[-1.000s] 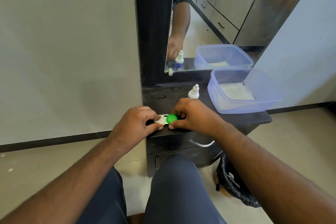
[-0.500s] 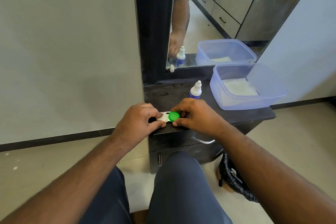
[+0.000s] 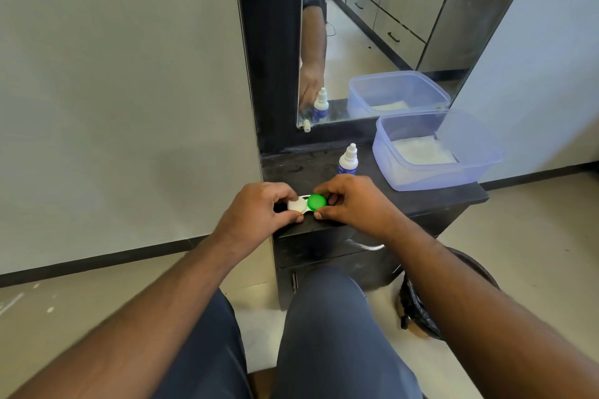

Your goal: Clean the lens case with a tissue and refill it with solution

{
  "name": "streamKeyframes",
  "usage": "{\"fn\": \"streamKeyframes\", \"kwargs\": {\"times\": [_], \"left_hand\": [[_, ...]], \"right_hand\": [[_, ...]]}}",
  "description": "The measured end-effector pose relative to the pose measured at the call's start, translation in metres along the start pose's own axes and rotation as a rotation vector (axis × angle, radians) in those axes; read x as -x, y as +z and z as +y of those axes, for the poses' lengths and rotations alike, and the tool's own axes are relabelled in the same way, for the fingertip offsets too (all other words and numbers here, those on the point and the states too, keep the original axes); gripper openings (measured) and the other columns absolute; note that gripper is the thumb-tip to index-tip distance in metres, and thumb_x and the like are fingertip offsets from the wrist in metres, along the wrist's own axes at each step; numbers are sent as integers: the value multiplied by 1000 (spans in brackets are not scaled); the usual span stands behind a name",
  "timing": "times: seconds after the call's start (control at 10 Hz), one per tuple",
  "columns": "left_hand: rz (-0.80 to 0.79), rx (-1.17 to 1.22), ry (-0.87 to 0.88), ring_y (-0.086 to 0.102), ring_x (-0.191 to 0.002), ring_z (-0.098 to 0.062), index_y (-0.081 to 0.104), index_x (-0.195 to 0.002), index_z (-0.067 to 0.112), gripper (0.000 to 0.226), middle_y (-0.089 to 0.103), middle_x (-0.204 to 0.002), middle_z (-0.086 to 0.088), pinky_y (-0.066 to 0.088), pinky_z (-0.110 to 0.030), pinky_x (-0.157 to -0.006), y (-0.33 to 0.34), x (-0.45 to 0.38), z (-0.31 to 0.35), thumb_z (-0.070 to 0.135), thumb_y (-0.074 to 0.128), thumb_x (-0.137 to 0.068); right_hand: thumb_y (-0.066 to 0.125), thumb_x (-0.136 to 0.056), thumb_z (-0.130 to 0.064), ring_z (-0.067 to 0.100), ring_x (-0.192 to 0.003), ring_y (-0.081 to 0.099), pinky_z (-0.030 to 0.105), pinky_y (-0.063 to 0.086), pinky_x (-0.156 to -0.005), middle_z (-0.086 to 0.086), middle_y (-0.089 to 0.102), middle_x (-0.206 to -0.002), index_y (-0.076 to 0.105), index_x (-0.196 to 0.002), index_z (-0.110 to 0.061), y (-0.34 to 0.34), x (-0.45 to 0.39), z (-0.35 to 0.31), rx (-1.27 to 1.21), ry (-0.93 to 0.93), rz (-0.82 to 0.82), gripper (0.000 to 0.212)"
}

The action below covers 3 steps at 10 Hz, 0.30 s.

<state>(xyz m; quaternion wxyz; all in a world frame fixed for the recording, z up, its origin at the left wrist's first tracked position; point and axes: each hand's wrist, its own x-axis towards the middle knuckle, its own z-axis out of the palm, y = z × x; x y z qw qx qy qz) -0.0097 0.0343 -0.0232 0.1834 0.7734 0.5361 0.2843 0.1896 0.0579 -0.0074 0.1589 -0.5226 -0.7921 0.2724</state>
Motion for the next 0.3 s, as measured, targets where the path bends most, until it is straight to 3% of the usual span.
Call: {"fn": "streamKeyframes", "kwargs": {"times": [0.1,0.3], "left_hand": [[-26,-8,-18,59,-82,-8,72,-100,18,32,71,-92,6,49,-25,-71,-1,1,1,26,82,-71],[4,4,-108,61,-106,-16,59,-129,20,64,68,-119,-3,44,-22,-87,-8,8,3,31,82,-70]], "right_hand": [[77,-78,-22,0,-77,54,7,38,-70,-10,59,-92,63,-121,-17,1,3,-1,-2,4,9,46],[72,-83,-22,6,-82,58,21,48,-82,1,66,-107,59,-125,-17,-8,18,-10,66,2,59,45]]}}
